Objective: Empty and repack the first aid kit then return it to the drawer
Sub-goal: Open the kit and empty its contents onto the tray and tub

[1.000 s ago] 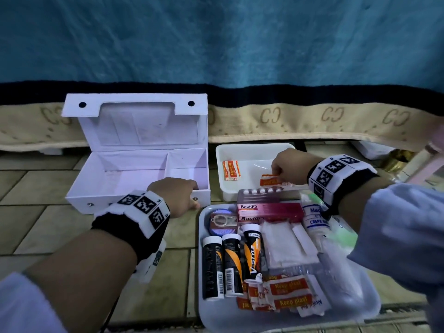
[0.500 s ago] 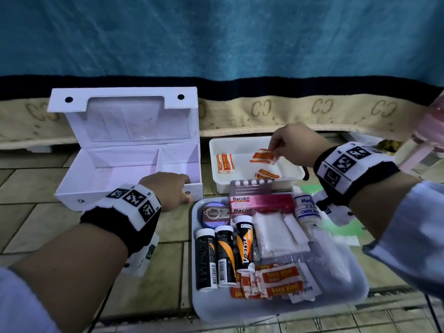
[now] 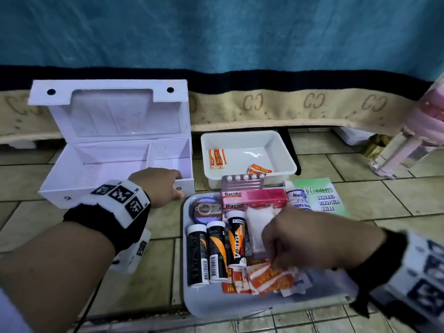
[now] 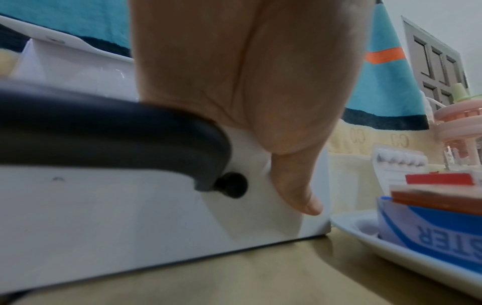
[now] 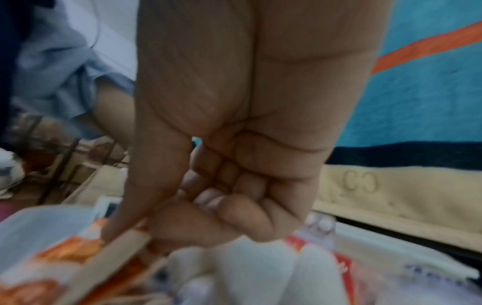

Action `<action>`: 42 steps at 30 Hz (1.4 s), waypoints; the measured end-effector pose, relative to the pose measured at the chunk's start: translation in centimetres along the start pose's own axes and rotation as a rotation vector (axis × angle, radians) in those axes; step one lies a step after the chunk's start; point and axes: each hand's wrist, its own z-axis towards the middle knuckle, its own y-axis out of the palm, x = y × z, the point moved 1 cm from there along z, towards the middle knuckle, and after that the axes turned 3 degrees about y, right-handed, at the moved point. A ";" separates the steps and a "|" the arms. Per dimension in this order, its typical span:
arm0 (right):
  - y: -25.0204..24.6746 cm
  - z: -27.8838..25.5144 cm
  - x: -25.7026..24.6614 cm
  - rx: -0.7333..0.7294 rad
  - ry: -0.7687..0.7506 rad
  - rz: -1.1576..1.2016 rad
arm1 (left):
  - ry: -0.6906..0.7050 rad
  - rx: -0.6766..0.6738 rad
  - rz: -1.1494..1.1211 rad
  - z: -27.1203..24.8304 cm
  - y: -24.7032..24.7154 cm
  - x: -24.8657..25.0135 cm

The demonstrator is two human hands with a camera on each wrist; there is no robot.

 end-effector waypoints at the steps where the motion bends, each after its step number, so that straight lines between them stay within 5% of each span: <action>1: 1.0 0.2 -0.2 0.013 0.017 -0.080 | -0.002 0.001 -0.001 0.0 0.0 0.0; 5: 1.0 -0.1 -1.5 0.185 0.041 -0.340 | -0.007 -0.005 -0.003 -0.1 0.0 -0.1; 9: -4.4 -0.1 -0.8 0.279 0.156 -0.252 | -0.004 -0.005 -0.010 -0.1 0.0 -0.1; 12: -8.3 2.6 2.1 0.493 0.261 -0.247 | 0.000 -0.003 -0.010 -0.1 -0.1 0.0; 15: -9.6 6.8 4.8 0.371 0.354 -0.336 | 0.003 -0.003 -0.004 -0.2 -0.1 -0.1; 19: -7.4 11.9 6.3 0.136 0.275 -0.482 | 0.012 0.002 0.006 -0.2 0.0 -0.2; 25: -6.1 13.8 7.1 0.071 0.282 -0.315 | 0.017 0.007 0.000 -0.1 0.2 -0.4; 36: -6.6 14.0 7.6 0.103 0.288 -0.302 | 0.014 -0.017 0.002 0.4 -0.1 -0.3; 42: -8.9 12.2 8.5 0.320 0.323 -0.137 | 0.015 -0.034 0.008 0.5 -0.2 -0.2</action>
